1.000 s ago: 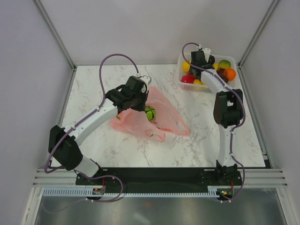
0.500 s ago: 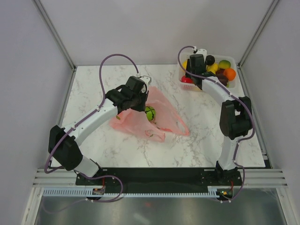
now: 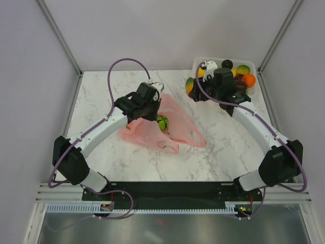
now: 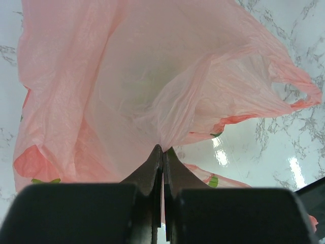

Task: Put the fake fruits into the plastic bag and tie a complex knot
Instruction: Pick up the fake fruit from the bin.

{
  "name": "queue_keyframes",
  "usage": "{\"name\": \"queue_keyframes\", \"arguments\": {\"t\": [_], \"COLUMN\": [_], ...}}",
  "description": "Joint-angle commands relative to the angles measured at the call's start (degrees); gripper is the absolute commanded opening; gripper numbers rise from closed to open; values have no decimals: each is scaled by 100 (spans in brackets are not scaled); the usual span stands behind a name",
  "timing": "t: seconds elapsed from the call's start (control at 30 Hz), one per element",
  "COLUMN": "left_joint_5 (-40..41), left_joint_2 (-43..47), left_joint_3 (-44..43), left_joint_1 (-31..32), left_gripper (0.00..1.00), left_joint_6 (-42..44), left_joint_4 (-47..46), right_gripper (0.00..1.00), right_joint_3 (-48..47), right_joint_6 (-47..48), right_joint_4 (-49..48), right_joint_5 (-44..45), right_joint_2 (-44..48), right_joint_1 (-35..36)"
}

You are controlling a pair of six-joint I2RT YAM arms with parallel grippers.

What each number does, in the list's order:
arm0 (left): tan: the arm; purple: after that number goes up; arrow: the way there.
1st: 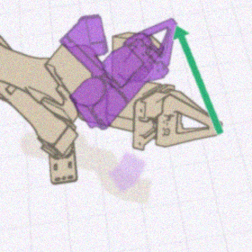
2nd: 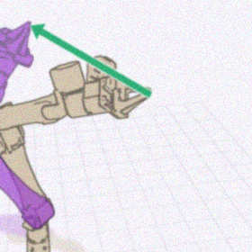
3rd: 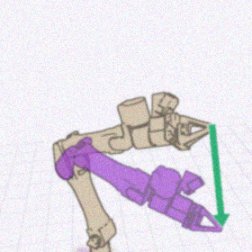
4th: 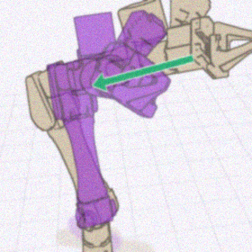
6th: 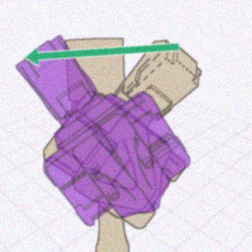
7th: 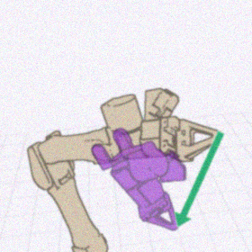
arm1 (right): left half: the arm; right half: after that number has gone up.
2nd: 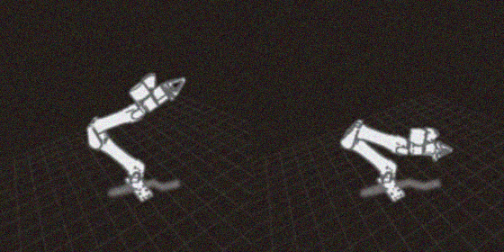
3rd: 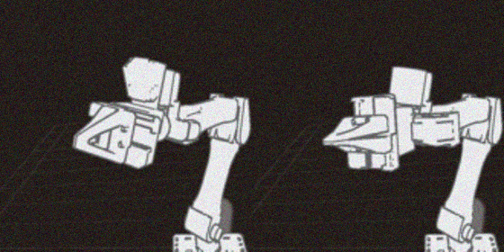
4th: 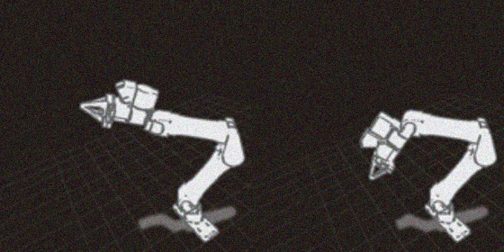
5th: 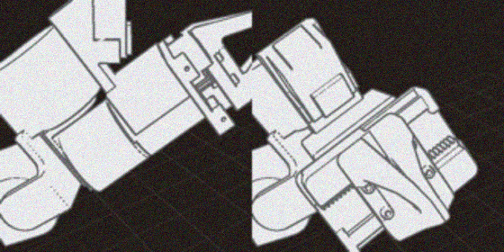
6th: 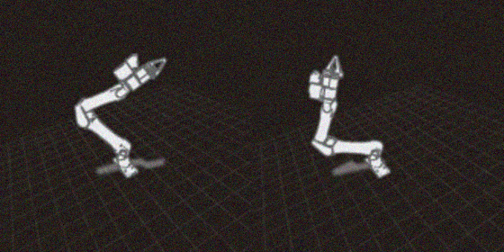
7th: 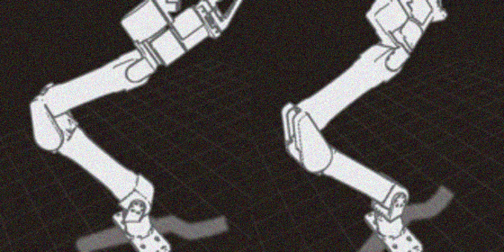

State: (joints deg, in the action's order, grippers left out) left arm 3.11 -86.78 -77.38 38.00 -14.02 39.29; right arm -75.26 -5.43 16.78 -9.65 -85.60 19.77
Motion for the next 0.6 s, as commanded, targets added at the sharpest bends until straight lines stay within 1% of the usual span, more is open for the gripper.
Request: {"name": "queue_keyframes", "arguments": {"t": [0.0, 0.07, 0.13, 0.23, 0.4, 0.57], "left_joint_5": [303, 400, 427, 523, 594, 813], "left_joint_2": [276, 302, 311, 320, 337, 381], "left_joint_3": [-40, -31, -22, -14, -14, 4], "left_joint_1": [15, 15, -3, 6, 6, 6], "left_gripper": [2, 2, 2, 2, 2, 2], "left_joint_6": [233, 233, 233, 224, 189, 128], "left_joint_4": [9, 0, 0, 0, 0, -9], "right_gripper": [45, 45, 43, 41, 41, 40], "right_joint_3": [249, 293, 337, 609, 1031, 1119], "right_joint_6": [191, 209, 174, 77, 130, 95], "right_joint_4": [677, 896, 1020, 1109, 1196, 1337], "right_joint_5": [-1457, -1889, -2285, -2628, -2989, -2990], "right_joint_2": [701, 904, 1159, 1493, 1731, 1705], "right_joint_1": [36, 36, 53, 71, 124, 185]}}
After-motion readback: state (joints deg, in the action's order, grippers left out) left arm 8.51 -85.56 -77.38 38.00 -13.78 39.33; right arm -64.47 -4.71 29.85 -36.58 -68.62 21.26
